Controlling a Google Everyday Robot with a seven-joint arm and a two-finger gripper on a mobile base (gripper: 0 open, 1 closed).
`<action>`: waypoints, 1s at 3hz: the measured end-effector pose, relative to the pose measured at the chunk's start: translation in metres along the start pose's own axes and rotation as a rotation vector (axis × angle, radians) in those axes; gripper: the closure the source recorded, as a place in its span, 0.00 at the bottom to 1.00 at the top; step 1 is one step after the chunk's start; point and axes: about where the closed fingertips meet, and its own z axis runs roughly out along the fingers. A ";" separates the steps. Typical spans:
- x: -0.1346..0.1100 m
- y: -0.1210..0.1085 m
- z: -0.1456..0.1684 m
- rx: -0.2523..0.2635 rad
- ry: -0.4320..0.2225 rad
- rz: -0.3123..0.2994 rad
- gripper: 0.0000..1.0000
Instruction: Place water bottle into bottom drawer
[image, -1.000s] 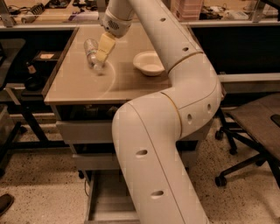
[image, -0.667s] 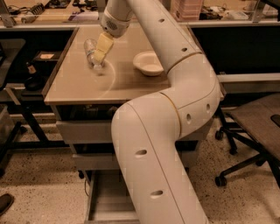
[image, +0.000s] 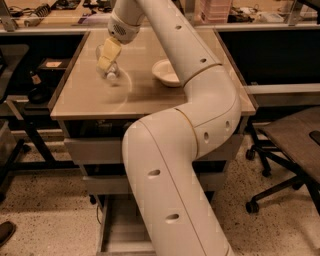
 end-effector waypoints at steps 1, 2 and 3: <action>-0.003 0.000 0.008 -0.011 -0.014 -0.001 0.00; -0.003 -0.006 0.009 0.000 -0.037 0.022 0.00; -0.004 -0.008 0.005 0.003 -0.057 0.070 0.00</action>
Offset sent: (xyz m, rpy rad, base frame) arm 0.0133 -0.0057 0.0045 0.0562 0.0056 -0.0421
